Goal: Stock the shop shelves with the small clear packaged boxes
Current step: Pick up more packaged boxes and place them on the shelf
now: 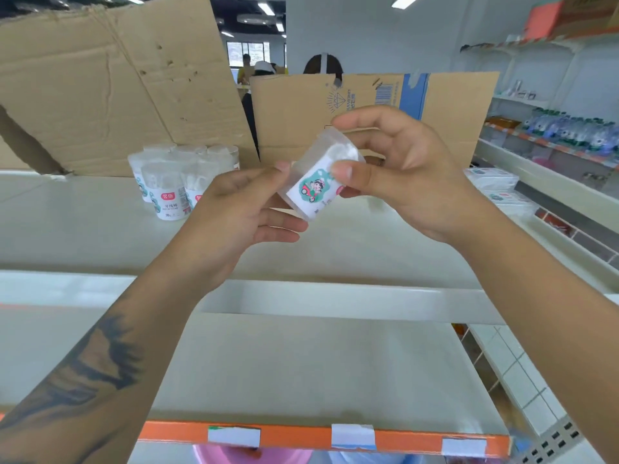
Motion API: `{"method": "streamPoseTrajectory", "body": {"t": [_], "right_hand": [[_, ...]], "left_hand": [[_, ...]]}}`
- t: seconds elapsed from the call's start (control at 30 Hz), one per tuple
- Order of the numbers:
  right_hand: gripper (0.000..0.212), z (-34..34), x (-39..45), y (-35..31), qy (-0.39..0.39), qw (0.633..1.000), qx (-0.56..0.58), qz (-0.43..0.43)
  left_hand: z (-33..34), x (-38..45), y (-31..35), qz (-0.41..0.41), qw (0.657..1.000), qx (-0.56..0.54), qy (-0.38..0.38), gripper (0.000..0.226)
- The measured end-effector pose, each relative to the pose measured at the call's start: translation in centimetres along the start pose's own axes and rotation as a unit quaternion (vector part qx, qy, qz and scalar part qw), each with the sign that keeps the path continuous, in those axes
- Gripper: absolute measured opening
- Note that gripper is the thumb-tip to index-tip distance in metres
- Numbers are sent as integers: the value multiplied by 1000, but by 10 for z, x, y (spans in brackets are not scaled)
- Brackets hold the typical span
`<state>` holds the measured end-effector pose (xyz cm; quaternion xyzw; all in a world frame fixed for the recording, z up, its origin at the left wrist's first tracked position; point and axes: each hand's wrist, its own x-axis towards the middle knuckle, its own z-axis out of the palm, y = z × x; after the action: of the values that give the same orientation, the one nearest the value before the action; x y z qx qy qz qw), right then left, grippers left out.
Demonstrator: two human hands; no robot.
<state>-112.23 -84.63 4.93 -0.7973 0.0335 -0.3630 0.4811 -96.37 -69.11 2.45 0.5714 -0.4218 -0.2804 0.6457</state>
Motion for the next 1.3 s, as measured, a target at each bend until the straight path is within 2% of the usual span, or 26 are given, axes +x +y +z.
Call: {"method": "streamPoseTrajectory", "body": {"t": [0.1, 0.2, 0.3, 0.37, 0.47, 0.57, 0.63, 0.77, 0.9, 1.0, 1.13, 1.3], "right_hand": [[32, 19, 10, -2, -8, 1000, -21, -16], [25, 41, 16, -6, -25, 998, -44, -40], [23, 63, 21, -4, -40, 993, -94, -58], [26, 79, 24, -3, -45, 988, -136, -57], [31, 103, 35, -2, -28, 977, -202, -63], [30, 134, 51, -1, -15, 972, -228, -61], [31, 158, 67, -1, -5, 966, -250, -63], [37, 212, 105, 3, 5, 949, -305, -81], [45, 249, 139, 19, -7, 921, -383, -76], [45, 262, 152, 32, -20, 888, -454, -73], [43, 270, 152, 47, -33, 838, -539, -78], [45, 270, 146, 55, -2, 792, -605, -85]], "left_hand": [[-6, -8, -9, 9, 997, 42, 62, 34], [-16, -22, -18, 40, 984, 143, 101, 34], [-39, -41, -30, 93, 934, 322, 125, 36], [-60, -55, -35, 107, 904, 390, 135, 35], [-101, -65, -42, 102, 846, 503, 143, 50], [-151, -66, -49, 113, 789, 581, 162, 58], [-182, -66, -52, 112, 769, 604, 174, 60], [-231, -68, -62, 100, 766, 613, 166, 70], [-245, -72, -81, 169, 758, 602, 185, 57], [-249, -70, -90, 217, 753, 588, 199, 47], [-253, -68, -96, 252, 750, 576, 207, 45], [-251, -66, -100, 270, 743, 570, 224, 43]]}}
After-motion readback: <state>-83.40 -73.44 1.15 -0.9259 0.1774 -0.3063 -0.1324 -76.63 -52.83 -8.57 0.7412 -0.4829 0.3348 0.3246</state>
